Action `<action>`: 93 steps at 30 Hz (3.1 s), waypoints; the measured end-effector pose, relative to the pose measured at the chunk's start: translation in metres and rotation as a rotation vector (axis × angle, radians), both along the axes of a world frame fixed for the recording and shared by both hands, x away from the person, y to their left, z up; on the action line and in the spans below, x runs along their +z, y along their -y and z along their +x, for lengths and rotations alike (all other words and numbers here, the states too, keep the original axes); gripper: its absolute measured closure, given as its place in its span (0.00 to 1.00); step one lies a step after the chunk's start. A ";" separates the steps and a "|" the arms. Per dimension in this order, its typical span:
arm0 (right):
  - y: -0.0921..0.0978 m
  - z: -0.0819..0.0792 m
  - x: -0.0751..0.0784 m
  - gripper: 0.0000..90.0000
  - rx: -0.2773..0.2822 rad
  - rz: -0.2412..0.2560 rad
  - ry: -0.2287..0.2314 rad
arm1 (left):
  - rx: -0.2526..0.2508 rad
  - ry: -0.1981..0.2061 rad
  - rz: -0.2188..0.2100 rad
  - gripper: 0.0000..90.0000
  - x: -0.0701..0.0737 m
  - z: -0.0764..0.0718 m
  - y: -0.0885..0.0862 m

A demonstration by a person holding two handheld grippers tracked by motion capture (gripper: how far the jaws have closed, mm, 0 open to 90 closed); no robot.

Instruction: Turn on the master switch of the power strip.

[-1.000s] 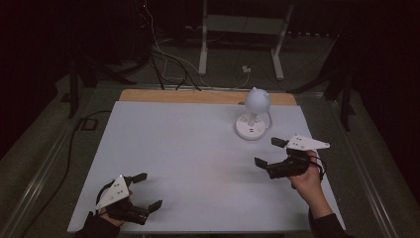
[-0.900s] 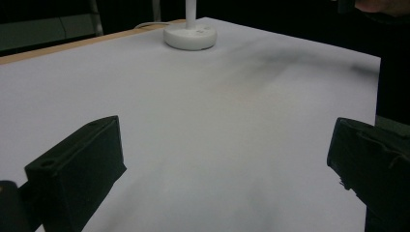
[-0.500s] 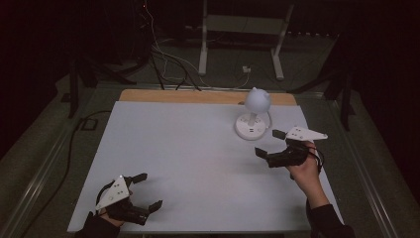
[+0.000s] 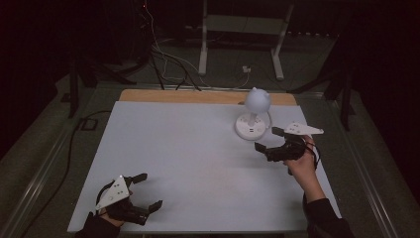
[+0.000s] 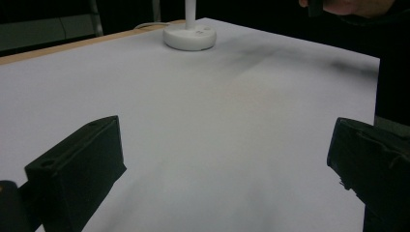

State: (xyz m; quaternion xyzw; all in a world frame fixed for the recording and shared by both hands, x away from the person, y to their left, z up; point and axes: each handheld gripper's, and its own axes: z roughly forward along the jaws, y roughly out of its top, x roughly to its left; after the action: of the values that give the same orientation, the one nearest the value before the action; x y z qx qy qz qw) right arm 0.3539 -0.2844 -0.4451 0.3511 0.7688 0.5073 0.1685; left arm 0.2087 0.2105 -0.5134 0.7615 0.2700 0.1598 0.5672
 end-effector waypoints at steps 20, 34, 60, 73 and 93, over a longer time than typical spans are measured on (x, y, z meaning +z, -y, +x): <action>0.011 0.026 -0.004 0.00 -0.054 -0.114 0.105 | -0.006 0.001 0.007 0.00 0.000 0.000 0.001; 0.011 0.053 -0.015 0.04 -0.044 -0.132 0.035 | -0.004 0.002 0.005 0.00 0.000 -0.001 0.001; 0.010 0.076 -0.035 0.78 -0.106 -0.233 0.041 | -0.005 0.004 0.008 0.00 0.000 -0.001 0.001; 0.010 0.086 -0.047 1.00 -0.159 -0.237 0.004 | -0.002 0.003 0.010 0.00 0.000 0.000 0.002; -0.003 0.094 -0.060 1.00 -0.164 -0.308 -0.041 | -0.003 0.002 0.012 0.00 -0.001 0.000 0.002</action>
State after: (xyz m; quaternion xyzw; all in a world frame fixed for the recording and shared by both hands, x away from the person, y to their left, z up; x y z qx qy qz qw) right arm 0.4478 -0.2817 -0.5049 0.3928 0.8095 0.3608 0.2456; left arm 0.2085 0.2088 -0.5140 0.7651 0.2672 0.1615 0.5632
